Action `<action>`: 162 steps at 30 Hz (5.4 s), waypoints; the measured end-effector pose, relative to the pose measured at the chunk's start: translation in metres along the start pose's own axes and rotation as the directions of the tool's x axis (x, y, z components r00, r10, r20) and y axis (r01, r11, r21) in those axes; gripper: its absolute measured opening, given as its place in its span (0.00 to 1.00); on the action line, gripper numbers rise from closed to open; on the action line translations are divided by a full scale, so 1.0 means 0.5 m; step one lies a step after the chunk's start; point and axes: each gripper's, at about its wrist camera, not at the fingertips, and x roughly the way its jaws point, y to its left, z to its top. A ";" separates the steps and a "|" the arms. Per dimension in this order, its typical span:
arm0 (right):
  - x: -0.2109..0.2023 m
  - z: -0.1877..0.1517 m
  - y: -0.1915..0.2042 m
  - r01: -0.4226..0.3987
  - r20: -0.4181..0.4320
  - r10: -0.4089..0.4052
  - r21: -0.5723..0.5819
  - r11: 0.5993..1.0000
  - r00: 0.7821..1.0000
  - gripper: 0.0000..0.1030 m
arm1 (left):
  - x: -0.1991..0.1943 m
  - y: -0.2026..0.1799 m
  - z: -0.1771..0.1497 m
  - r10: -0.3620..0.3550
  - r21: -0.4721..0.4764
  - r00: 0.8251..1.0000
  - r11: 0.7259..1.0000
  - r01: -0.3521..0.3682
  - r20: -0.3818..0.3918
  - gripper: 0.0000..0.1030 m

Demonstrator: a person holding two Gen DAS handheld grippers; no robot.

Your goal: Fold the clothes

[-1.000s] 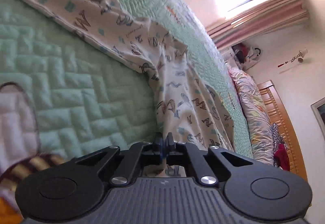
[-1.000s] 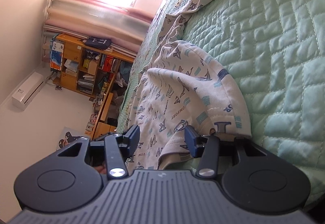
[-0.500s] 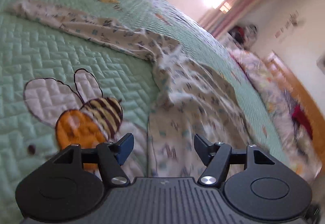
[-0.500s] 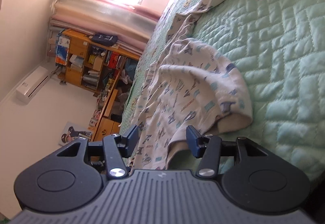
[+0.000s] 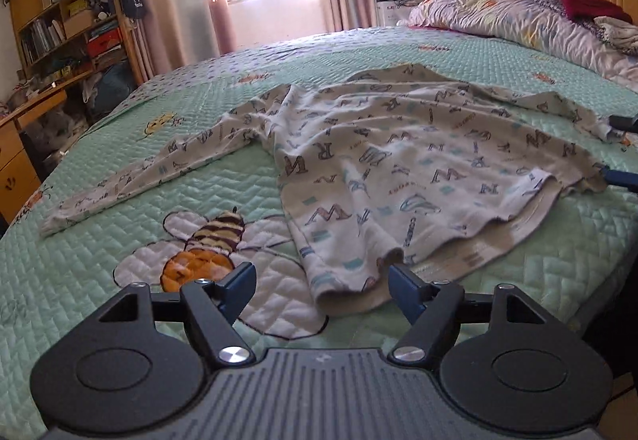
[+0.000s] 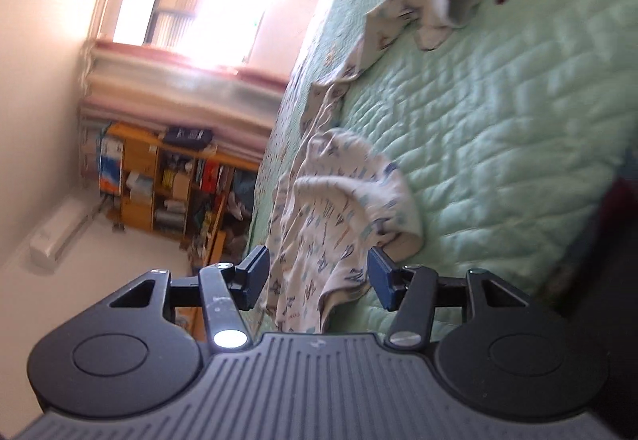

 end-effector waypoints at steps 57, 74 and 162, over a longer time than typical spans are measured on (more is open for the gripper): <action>0.108 0.044 0.053 0.109 0.088 -0.093 -0.200 0.974 0.992 0.25 | 0.047 -0.049 0.001 0.189 0.169 0.981 0.966 -0.195 0.050 0.87; 0.093 0.072 0.027 0.066 0.105 -0.054 -0.117 0.991 0.993 0.26 | 0.050 -0.050 -0.028 0.198 0.270 0.973 0.937 -0.223 0.116 0.50; -0.109 0.020 0.095 0.342 0.226 -0.280 -0.319 0.884 0.933 0.28 | -0.167 0.052 -0.003 0.276 0.094 0.932 0.948 -0.304 0.235 0.67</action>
